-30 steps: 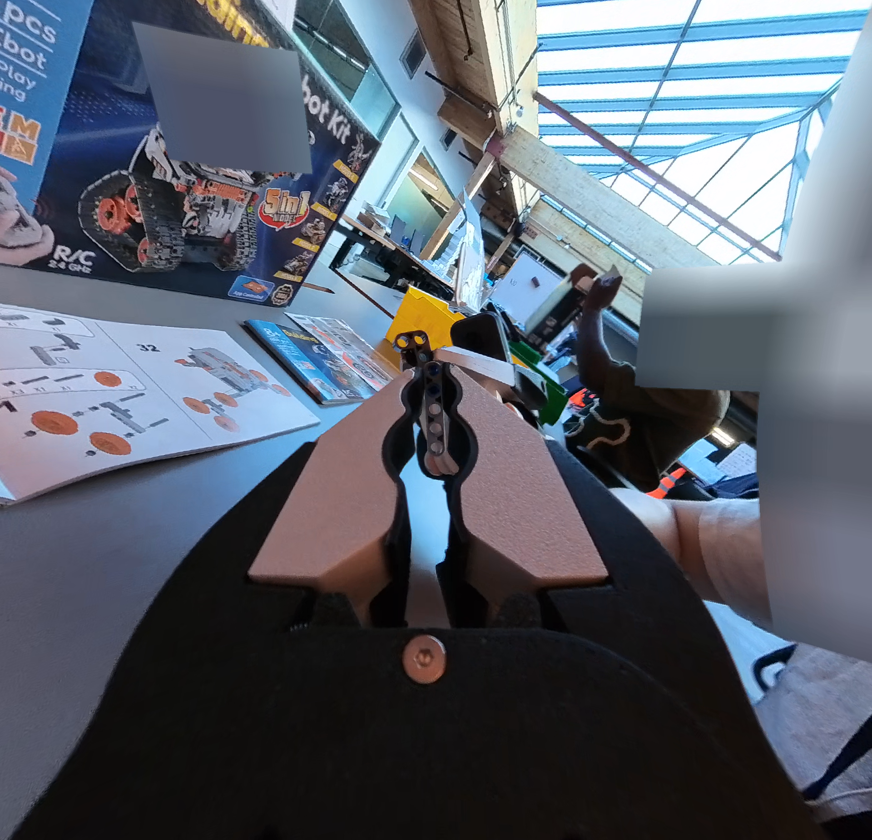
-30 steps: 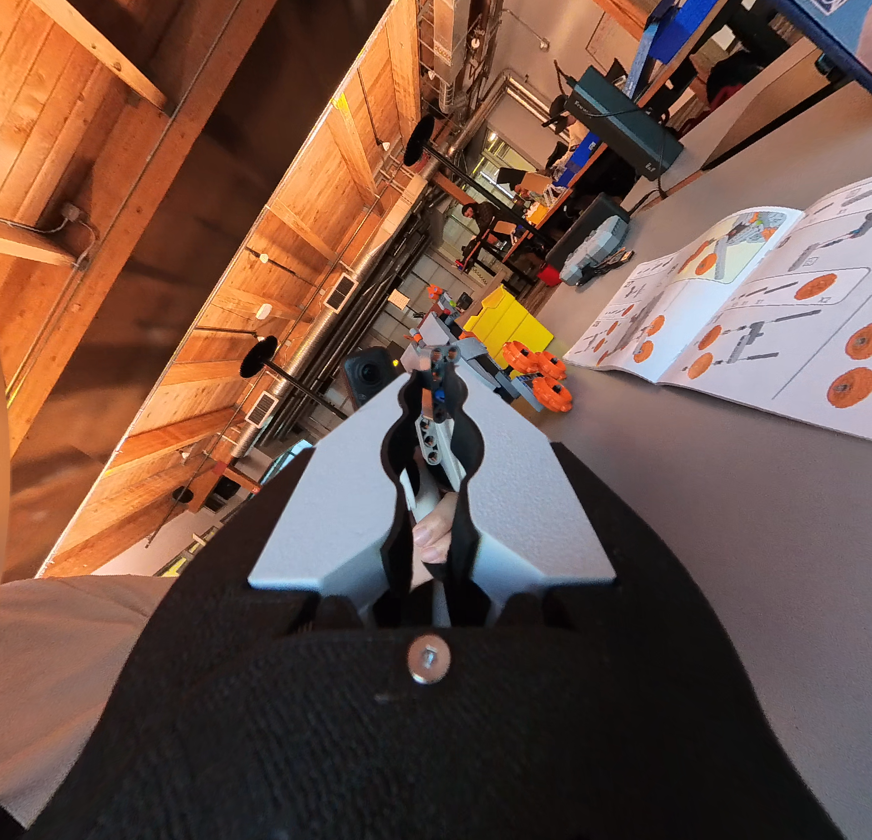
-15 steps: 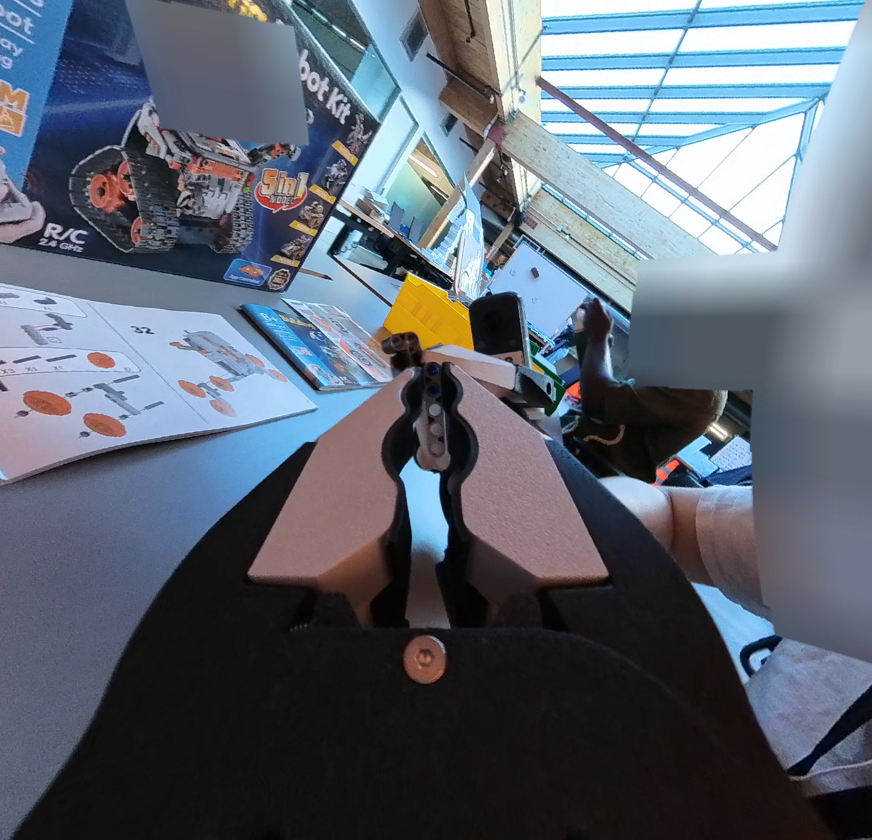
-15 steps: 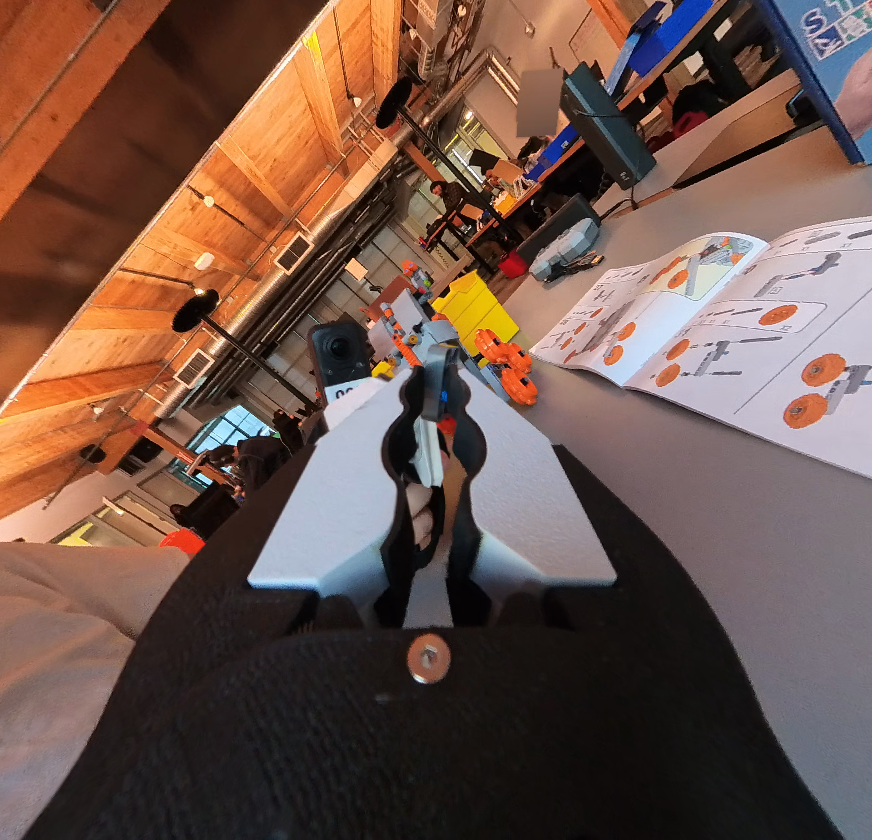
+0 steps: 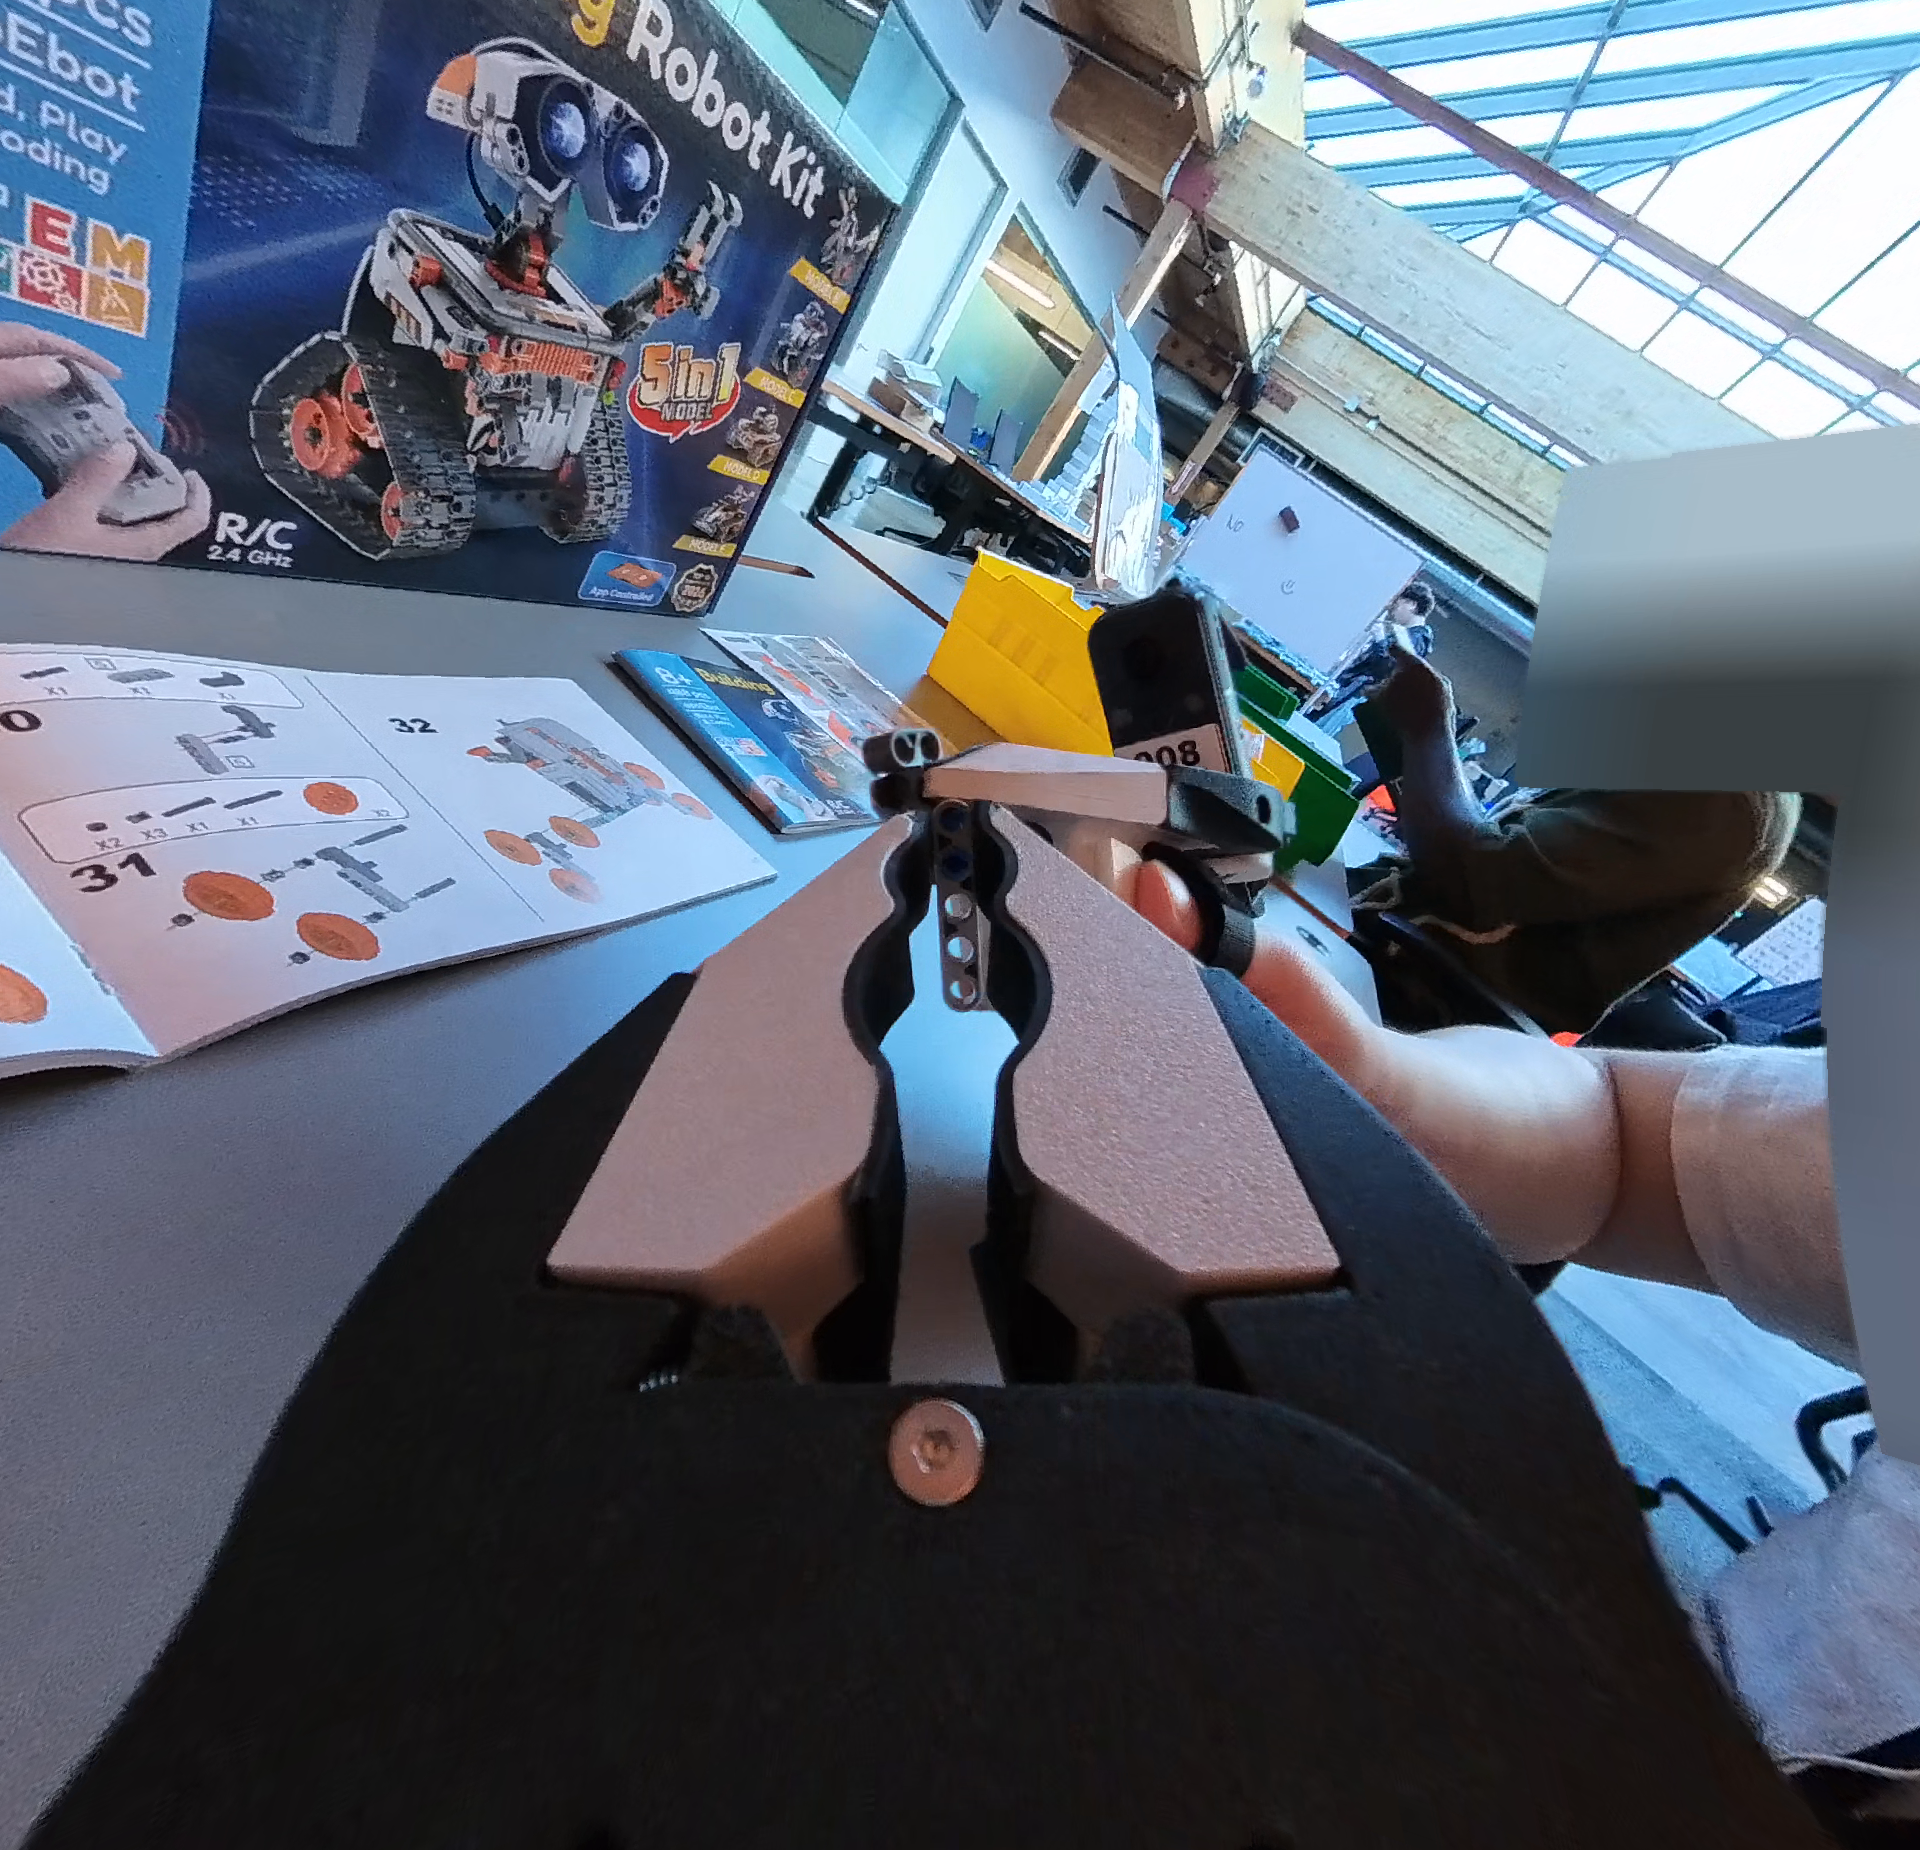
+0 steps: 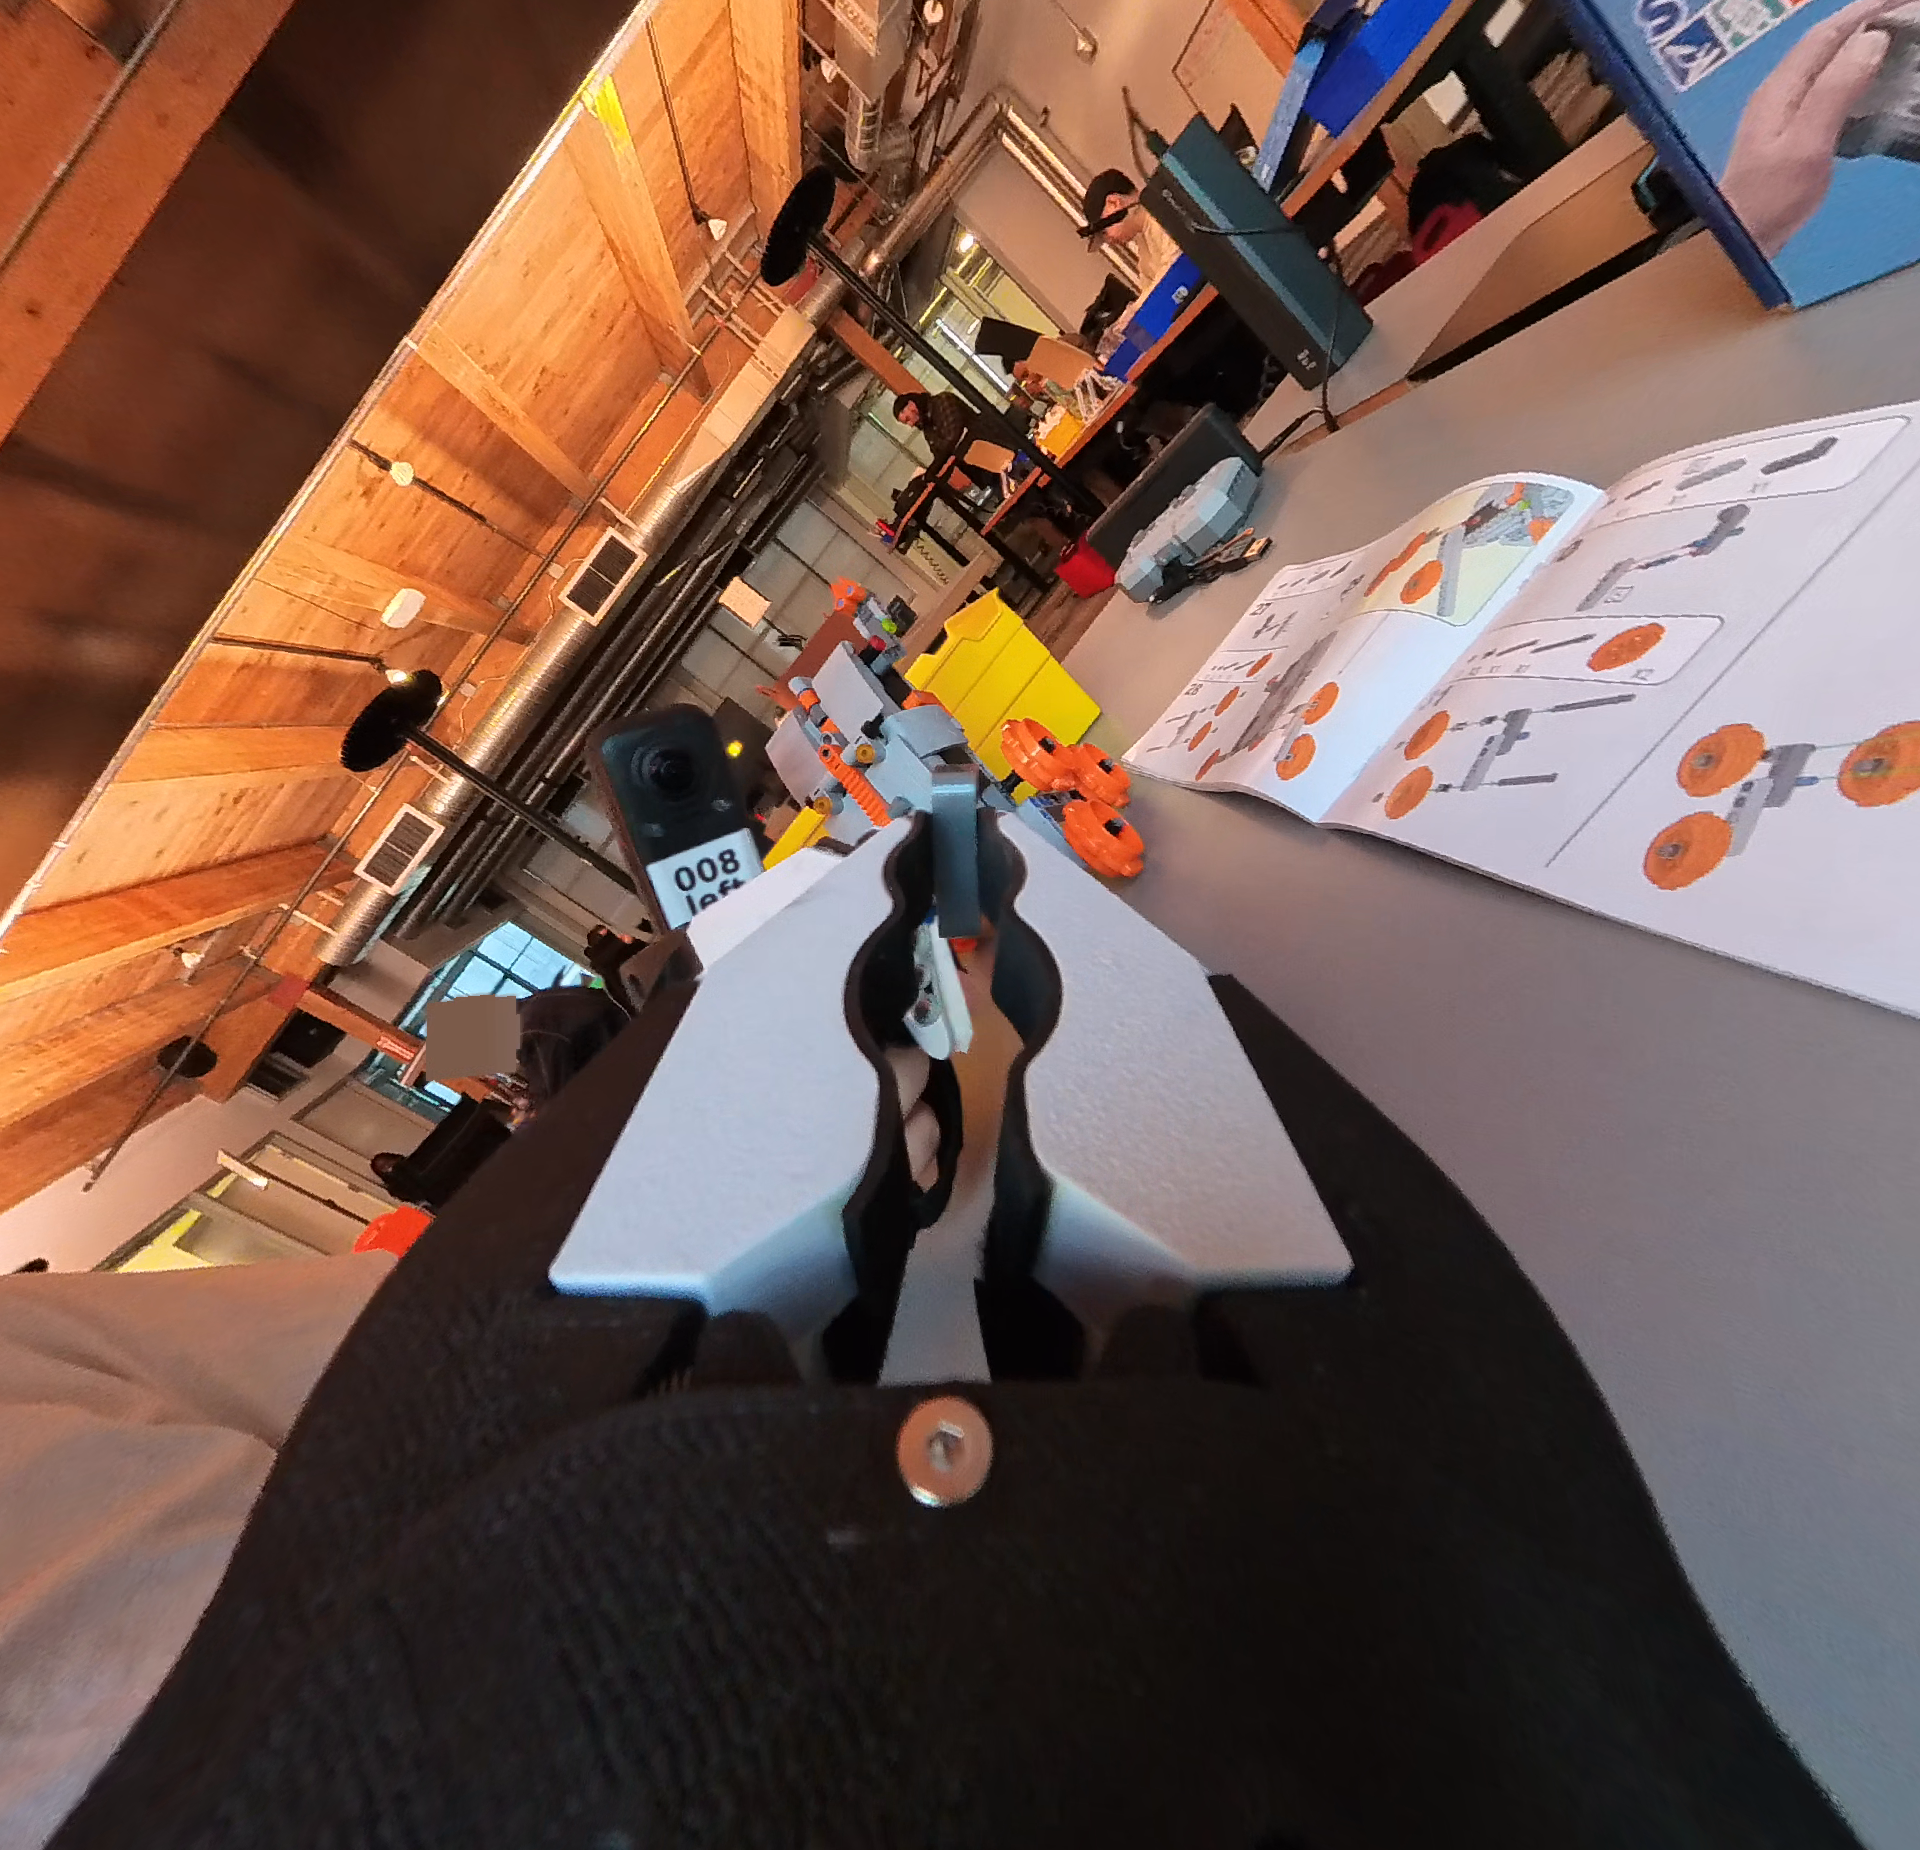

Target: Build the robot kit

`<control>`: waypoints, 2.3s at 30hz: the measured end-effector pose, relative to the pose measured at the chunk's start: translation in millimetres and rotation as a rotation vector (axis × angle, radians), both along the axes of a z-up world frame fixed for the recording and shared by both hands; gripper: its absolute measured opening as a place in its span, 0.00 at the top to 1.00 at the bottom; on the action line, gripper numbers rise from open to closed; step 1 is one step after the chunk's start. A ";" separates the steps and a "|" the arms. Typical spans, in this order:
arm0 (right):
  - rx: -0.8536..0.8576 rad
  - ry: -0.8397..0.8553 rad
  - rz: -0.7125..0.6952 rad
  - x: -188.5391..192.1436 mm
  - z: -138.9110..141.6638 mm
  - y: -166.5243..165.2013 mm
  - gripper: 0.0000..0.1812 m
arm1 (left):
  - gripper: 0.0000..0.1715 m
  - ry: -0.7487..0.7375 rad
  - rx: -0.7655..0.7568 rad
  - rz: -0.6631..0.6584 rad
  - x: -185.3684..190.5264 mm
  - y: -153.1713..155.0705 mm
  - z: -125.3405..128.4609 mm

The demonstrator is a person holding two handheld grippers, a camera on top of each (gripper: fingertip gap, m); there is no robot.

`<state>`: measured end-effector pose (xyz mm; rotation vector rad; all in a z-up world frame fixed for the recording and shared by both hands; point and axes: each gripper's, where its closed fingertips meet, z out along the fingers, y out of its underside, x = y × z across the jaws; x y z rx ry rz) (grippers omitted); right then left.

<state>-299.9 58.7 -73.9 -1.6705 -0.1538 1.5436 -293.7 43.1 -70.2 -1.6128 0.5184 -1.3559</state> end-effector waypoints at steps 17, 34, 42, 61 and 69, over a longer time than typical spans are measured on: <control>0.356 -1.303 0.159 50.7 -99.1 9.1 0.96 | 0.97 0.297 0.014 0.053 -12.2 6.7 -32.6; 0.120 -0.624 0.616 58.8 -72.0 -8.8 0.88 | 0.97 0.241 -0.056 0.002 -16.4 4.0 -30.5; 0.368 -0.806 0.895 56.8 -87.0 -11.3 0.87 | 0.97 0.250 -0.052 -0.044 -9.4 -3.1 -32.3; 0.661 -1.157 0.759 46.0 -86.8 -2.5 0.94 | 0.97 0.272 -0.061 -0.046 -10.6 -1.6 -39.0; 1.212 -1.760 0.511 68.8 -97.9 -4.5 0.93 | 0.97 0.289 -0.061 -0.065 -6.5 -5.6 -42.2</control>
